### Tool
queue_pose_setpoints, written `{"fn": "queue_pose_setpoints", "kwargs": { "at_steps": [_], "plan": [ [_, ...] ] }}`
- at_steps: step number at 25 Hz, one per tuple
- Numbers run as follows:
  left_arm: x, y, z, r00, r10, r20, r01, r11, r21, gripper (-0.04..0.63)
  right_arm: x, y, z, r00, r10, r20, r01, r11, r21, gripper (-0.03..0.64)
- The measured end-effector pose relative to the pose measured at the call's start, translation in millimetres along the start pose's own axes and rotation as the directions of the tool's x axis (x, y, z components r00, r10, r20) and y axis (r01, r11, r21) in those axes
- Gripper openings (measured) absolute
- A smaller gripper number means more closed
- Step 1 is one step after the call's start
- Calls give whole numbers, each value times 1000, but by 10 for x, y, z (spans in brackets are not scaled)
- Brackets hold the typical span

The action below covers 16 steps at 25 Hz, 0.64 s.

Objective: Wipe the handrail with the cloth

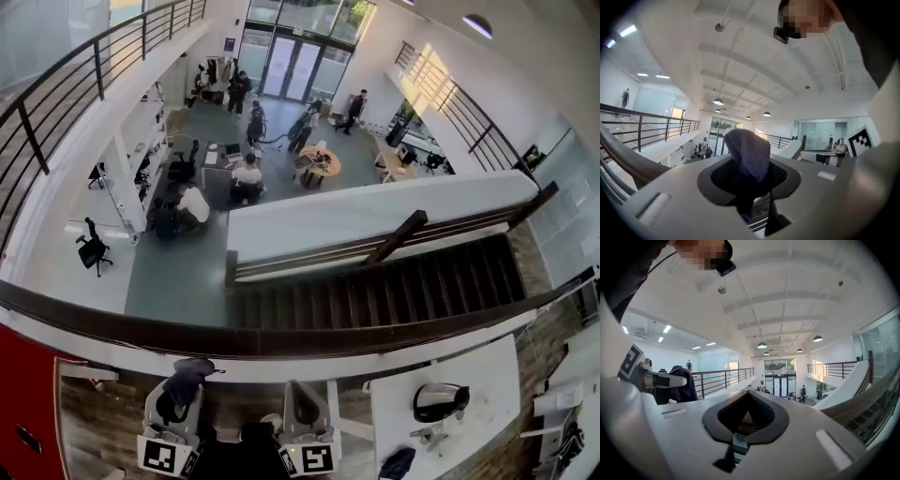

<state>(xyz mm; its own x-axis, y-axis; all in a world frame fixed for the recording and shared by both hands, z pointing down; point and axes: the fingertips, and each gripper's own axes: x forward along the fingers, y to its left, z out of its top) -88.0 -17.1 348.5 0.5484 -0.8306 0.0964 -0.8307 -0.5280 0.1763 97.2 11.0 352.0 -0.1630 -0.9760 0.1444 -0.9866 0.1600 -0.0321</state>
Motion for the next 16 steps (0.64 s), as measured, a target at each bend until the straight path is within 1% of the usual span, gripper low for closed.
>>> {"fn": "queue_pose_setpoints", "kwargs": {
  "at_steps": [2, 5, 8, 10, 12, 16],
  "plan": [
    [28, 19, -4, 1000, -14, 13, 14, 1000, -12, 121, 13, 23, 11, 1000, -2, 14, 2, 1000, -6, 0],
    [25, -28, -58, 999, -39, -6, 39, 999, -29, 121, 37, 125, 130, 998, 6, 59, -5, 1000, -16, 0],
    [29, -20, 5, 999, -47, 10, 47, 998, -38, 121, 70, 206, 166, 998, 21, 63, -18, 999, -42, 0],
    [29, 11, 73, 998, -45, 35, 46, 998, -32, 121, 86, 229, 127, 999, 27, 47, -24, 997, -69, 0],
    [10, 43, 112, 998, -46, 50, 47, 999, -21, 121, 110, 266, 129, 999, 24, 47, -21, 997, -70, 0],
    [-57, 152, 44, 999, -31, 34, 31, 1000, 3, 121, 155, 368, 133, 998, 34, 62, -30, 997, -72, 0]
  ]
}}
